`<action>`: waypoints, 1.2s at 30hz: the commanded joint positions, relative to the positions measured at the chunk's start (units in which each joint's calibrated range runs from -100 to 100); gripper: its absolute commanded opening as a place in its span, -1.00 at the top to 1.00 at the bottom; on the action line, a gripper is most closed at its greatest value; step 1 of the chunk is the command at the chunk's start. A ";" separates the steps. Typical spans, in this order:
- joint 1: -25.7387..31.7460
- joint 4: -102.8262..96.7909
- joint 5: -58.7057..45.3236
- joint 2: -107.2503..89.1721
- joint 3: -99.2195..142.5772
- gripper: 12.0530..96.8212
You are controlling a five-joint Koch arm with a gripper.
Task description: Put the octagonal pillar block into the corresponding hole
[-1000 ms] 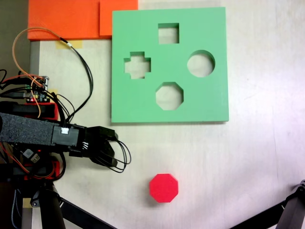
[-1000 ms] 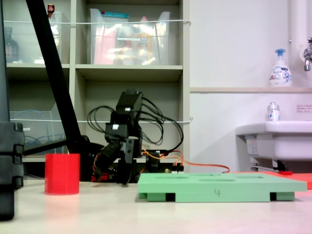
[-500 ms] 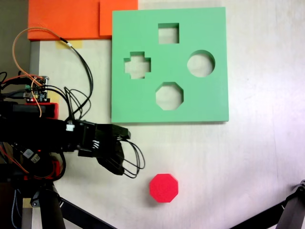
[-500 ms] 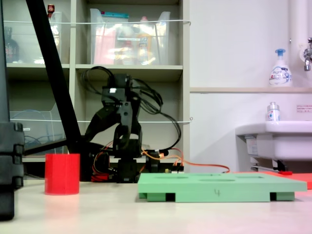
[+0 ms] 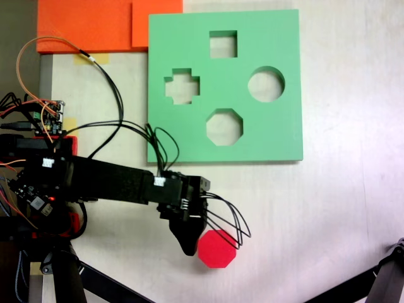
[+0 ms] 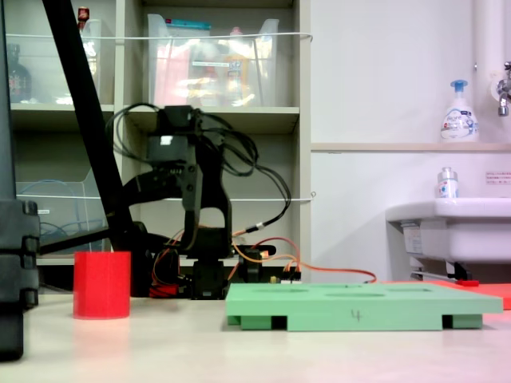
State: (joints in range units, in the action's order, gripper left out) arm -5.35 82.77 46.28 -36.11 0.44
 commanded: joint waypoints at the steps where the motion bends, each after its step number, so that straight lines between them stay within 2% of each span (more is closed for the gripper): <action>1: -0.73 3.27 -1.47 3.43 -6.42 -0.74; 7: -3.03 8.08 -4.54 16.28 -16.99 -0.74; 16: -5.91 9.33 -7.23 27.18 -17.89 -0.74; 36: -5.86 9.72 -8.40 40.30 -26.36 -0.74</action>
State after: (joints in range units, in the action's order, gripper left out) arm -11.21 88.84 38.17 4.38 -22.78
